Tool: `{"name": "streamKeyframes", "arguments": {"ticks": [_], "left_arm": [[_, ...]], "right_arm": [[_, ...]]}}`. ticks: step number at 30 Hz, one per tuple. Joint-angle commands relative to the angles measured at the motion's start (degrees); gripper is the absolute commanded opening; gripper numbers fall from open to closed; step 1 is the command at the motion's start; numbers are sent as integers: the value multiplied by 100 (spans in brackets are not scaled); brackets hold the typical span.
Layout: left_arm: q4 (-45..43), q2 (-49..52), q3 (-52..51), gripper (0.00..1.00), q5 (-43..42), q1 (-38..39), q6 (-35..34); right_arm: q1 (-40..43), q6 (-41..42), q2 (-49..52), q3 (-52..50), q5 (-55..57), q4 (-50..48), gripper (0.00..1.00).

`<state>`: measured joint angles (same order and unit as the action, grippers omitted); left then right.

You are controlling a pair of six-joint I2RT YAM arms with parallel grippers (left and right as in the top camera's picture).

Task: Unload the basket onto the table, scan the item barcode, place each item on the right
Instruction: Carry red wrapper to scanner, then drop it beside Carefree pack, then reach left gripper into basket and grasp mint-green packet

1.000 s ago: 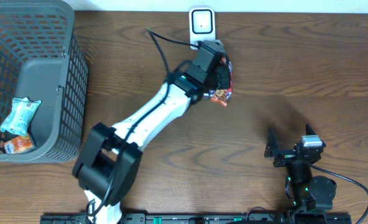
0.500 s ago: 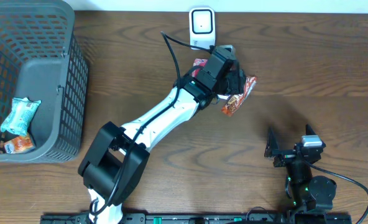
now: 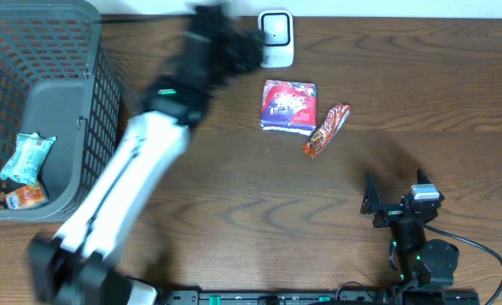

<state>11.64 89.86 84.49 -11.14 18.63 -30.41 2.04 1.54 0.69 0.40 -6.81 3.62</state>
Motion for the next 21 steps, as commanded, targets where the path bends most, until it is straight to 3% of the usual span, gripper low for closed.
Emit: {"name": "streamKeyframes", "arguments": {"ticks": [1, 7, 13, 19, 21], "left_arm": [[219, -564, 50, 65, 76, -708, 490], [1161, -1274, 50, 65, 256, -2643, 636], [2337, -1191, 44, 65, 1576, -4312, 938], [2702, -577, -92, 65, 1873, -4955, 968], [2826, -313, -92, 65, 1878, -4959, 1318]], "right_arm": [[33, 76, -31, -9, 4, 22, 99], [33, 76, -31, -9, 4, 22, 99], [33, 76, -31, -9, 4, 22, 99], [33, 76, -31, -9, 4, 22, 99], [33, 76, -31, -9, 4, 22, 99]]}}
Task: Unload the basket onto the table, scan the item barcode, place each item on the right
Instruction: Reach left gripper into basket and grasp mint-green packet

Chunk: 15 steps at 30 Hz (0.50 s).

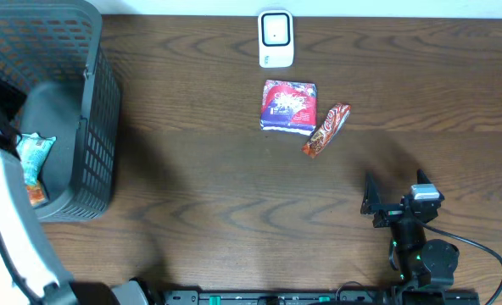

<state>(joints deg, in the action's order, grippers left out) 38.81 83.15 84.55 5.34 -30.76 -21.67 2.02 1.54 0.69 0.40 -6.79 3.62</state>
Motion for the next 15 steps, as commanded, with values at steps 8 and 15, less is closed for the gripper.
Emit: {"name": "streamKeyframes", "arguments": {"ticks": [8, 15], "left_arm": [[424, 1329, -98, 65, 1862, -13, 1165], [420, 1921, -122, 65, 2013, 26, 1368]], "right_arm": [[35, 76, -31, -7, 2, 22, 99], [35, 76, -31, -9, 2, 22, 99]]}}
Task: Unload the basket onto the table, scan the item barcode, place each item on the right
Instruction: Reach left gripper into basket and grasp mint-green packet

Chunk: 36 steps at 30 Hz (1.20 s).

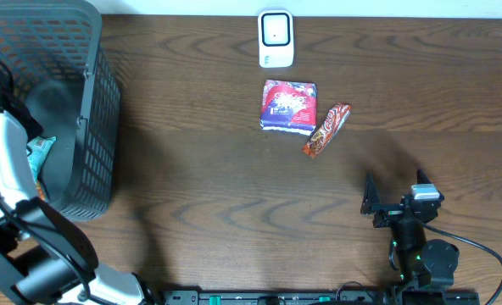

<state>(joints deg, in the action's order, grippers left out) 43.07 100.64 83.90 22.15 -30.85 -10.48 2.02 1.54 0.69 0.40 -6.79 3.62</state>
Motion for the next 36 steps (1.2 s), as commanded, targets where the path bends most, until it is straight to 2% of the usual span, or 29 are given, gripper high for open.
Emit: {"name": "streamKeyframes", "arguments": {"ticks": [1, 11, 30, 32, 35, 36], "left_arm": [[-35, 243, -66, 65, 256, 46, 352], [-507, 835, -210, 65, -673, 61, 1394], [-839, 1902, -216, 65, -203, 59, 1600], [-815, 1963, -221, 51, -219, 59, 1598], [-754, 1969, -221, 13, -221, 61, 1556], [-721, 1967, -221, 8, -221, 66, 1558]], "right_arm": [[35, 76, -31, -7, 2, 22, 99], [35, 76, -31, -7, 2, 22, 99], [35, 76, -31, -9, 2, 22, 99], [35, 76, -31, -9, 2, 22, 99], [35, 76, -31, -7, 2, 22, 99], [35, 76, -31, -7, 2, 22, 99]]}}
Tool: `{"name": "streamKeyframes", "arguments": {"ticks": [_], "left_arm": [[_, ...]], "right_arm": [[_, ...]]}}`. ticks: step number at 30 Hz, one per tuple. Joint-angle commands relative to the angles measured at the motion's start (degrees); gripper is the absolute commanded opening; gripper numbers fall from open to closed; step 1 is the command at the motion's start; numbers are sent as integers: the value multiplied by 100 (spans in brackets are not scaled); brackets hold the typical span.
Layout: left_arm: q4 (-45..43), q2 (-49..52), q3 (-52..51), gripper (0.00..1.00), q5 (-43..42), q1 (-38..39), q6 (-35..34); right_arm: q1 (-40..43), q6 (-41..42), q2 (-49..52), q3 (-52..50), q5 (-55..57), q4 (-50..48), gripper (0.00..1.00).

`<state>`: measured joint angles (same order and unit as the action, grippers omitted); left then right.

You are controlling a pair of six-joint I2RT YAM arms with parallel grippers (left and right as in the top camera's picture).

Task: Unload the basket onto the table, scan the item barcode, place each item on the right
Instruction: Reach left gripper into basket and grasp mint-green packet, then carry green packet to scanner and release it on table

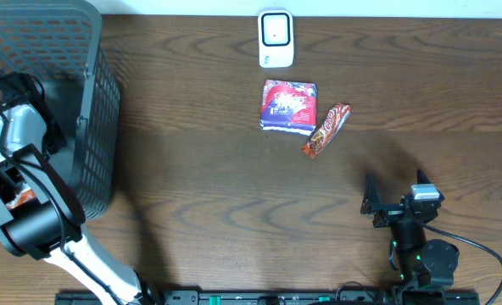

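Observation:
A white barcode scanner [276,38] stands at the table's far edge. In front of it lie a purple-and-red packet [289,106] and a red candy bar [326,129]. My left arm is folded over the grey mesh basket [94,102] at the left. Its gripper [19,88] points down inside, with the fingers hidden under the wrist. An orange packet [19,198] shows on the basket floor beside the arm. My right gripper [371,202] rests near the front right, far from every item, and nothing shows between its fingers.
The basket's tall mesh walls close in the left arm. Brown wooden table [234,195] stretches between the basket and the right arm. A black rail runs along the front edge.
My left arm has drawn further over the basket and now covers the teal packet that showed on its floor. The right arm, scanner and both table items are unchanged.
At first my left arm stretched, blurred, toward the scanner, and the basket held a teal and an orange packet. Then the arm was at the far left over the basket, then deeper in it. Now it is folded over the basket floor and hides the teal packet.

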<state>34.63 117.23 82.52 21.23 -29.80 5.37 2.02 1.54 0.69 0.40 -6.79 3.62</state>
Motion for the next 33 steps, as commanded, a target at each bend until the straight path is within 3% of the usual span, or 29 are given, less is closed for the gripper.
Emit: {"name": "streamKeyframes", "arguments": {"ticks": [1, 6, 10, 12, 18, 25, 29, 33], "left_arm": [[166, 308, -83, 7, -129, -35, -26], [365, 138, -79, 7, -129, 48, -52], [369, -487, -50, 7, -173, 302, -929], [343, -979, 2, 7, -632, 476, -1419], [-321, -2426, 15, 7, -2315, 997, -1609], [-1300, -4065, 15, 7, -2339, 1853, -2253], [-1392, -4723, 15, 7, -2341, 2546, -2697], [-1394, -4990, 15, 7, -2339, 3497, -2717]], "right_arm": [[35, 76, -31, -9, 2, 22, 99], [35, 76, -31, -9, 2, 22, 99], [35, 76, -31, -9, 2, 22, 99], [35, 76, -31, -9, 2, 22, 99], [35, 76, -31, -9, 2, 22, 99], [35, 76, -31, -9, 2, 22, 99], [35, 76, -31, -9, 2, 22, 99], [35, 76, -31, -7, 2, 22, 99]]}}
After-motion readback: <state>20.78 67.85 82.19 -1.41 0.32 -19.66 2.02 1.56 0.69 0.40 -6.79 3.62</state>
